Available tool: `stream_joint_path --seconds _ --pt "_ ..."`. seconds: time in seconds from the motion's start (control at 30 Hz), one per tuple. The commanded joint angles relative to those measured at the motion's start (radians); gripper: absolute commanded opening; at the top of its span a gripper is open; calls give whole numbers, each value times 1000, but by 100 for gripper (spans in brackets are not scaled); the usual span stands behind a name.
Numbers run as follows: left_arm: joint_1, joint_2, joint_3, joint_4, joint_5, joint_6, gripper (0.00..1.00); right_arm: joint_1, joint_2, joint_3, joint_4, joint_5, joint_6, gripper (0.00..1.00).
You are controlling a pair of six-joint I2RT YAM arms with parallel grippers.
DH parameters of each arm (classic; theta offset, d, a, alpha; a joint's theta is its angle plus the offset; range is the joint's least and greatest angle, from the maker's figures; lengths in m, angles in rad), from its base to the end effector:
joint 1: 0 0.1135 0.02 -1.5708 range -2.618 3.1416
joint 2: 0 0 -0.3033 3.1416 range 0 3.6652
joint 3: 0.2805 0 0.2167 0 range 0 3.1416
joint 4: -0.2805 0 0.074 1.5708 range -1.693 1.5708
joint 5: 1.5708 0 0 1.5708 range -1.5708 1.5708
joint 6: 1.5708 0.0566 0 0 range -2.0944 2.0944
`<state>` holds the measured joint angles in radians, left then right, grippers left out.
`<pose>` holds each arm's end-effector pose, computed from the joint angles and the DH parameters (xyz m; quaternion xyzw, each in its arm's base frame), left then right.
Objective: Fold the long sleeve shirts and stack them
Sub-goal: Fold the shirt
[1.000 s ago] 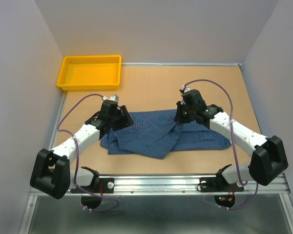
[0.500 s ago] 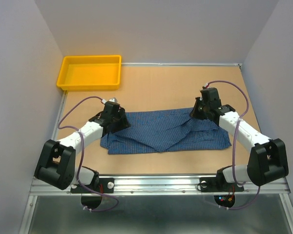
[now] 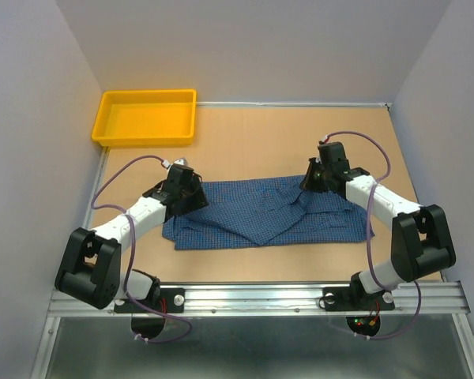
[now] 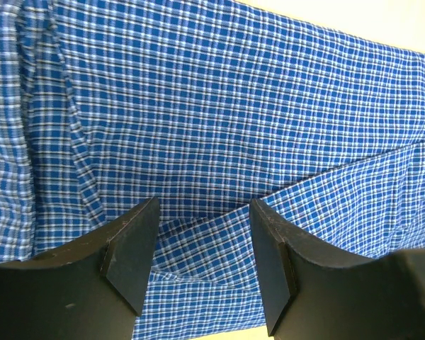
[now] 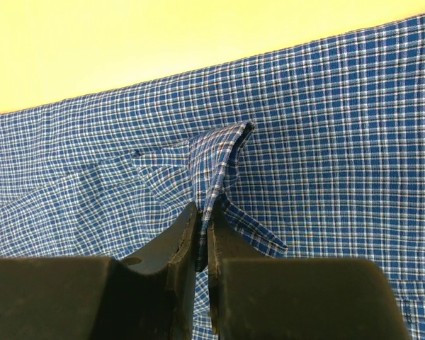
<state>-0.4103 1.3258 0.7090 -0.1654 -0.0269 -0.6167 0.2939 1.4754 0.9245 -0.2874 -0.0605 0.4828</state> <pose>0.2240 -0.0958 0.2442 -0.1002 0.9177 -0.1779 0.3407 0.2739 0.0865 0.2605 0.0772 0.9301 0.1617 0.3206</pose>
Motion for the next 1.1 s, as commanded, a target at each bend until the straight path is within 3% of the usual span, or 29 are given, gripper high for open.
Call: stream_joint_path --seconds 0.0,0.37,0.67,0.83,1.07 --pt "5 -54 9 -25 -41 28 64 -2 -6 56 59 -55 -6 11" --pt "13 -120 -80 -48 -77 17 63 -2 -7 57 57 33 -4 14" --pt "11 -181 -28 -95 -65 -52 66 -2 -64 -65 54 30 65 17" --pt "11 -142 -49 -89 -85 -69 66 -2 -70 -92 57 31 82 19" --pt "11 -99 -94 -37 -99 -104 66 -2 -63 -73 57 146 73 18"
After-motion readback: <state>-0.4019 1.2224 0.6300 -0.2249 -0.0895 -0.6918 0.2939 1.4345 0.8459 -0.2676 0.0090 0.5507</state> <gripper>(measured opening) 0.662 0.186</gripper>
